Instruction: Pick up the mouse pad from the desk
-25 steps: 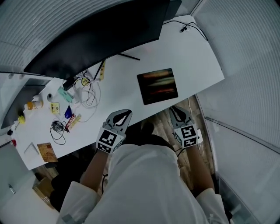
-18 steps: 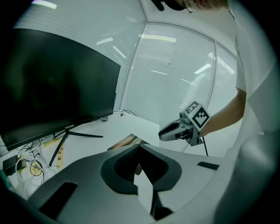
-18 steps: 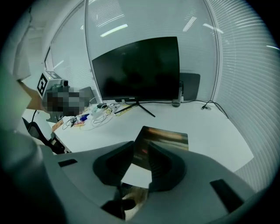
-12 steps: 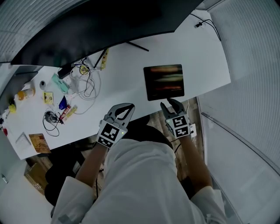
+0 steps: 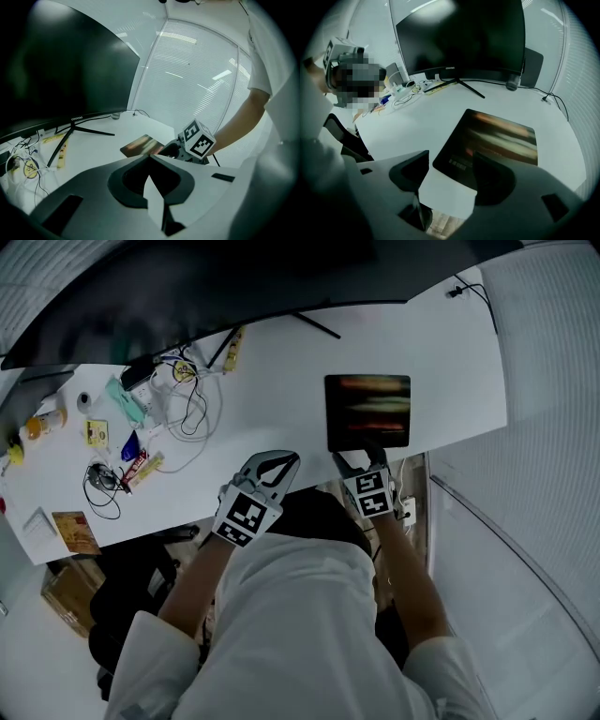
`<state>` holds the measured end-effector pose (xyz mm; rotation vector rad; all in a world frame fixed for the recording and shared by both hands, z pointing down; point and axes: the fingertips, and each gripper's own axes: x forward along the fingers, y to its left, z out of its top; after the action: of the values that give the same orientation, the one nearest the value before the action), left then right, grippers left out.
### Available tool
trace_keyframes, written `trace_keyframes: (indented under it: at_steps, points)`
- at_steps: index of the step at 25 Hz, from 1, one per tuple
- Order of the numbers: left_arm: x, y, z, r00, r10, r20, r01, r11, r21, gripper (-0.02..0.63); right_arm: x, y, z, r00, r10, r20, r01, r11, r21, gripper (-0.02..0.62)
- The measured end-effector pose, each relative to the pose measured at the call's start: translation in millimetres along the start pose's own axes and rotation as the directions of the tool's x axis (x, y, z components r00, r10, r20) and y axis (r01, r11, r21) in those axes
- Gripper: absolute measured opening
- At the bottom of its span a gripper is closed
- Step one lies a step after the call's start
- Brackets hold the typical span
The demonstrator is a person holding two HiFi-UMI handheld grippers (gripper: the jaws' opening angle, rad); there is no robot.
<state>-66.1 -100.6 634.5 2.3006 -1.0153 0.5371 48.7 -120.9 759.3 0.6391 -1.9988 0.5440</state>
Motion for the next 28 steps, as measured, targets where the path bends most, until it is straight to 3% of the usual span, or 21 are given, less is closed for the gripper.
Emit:
trace_keyframes:
  at_steps: [10, 21, 26, 28]
  points:
    - [2.6, 13.4, -12.9, 1.000, 0.003, -0.014, -0.003, 0.999, -0.048, 0.018, 39.8, 4.4, -24.0, 0.992, -0.029, -0.126, 0.019, 0.996, -0.085, 0.331]
    - [5.5, 18.7, -13.6, 1.000, -0.011, -0.004, 0.011, 0.998, -0.060, 0.018, 38.8, -0.4, -23.8, 0.990, -0.020, -0.140, 0.006, 0.995, -0.100, 0.328]
    - [3.9, 22.6, -15.7, 1.000, -0.012, -0.005, 0.012, 0.998, -0.064, 0.018, 38.1, -12.5, -20.3, 0.991, -0.050, -0.128, 0.040, 0.996, -0.076, 0.230]
    - [2.5, 23.2, -16.0, 1.000, -0.012, -0.007, 0.011, 0.998, -0.060, 0.018, 37.0, -21.9, -19.0, 0.989, -0.082, -0.120, 0.075, 0.995, -0.062, 0.140]
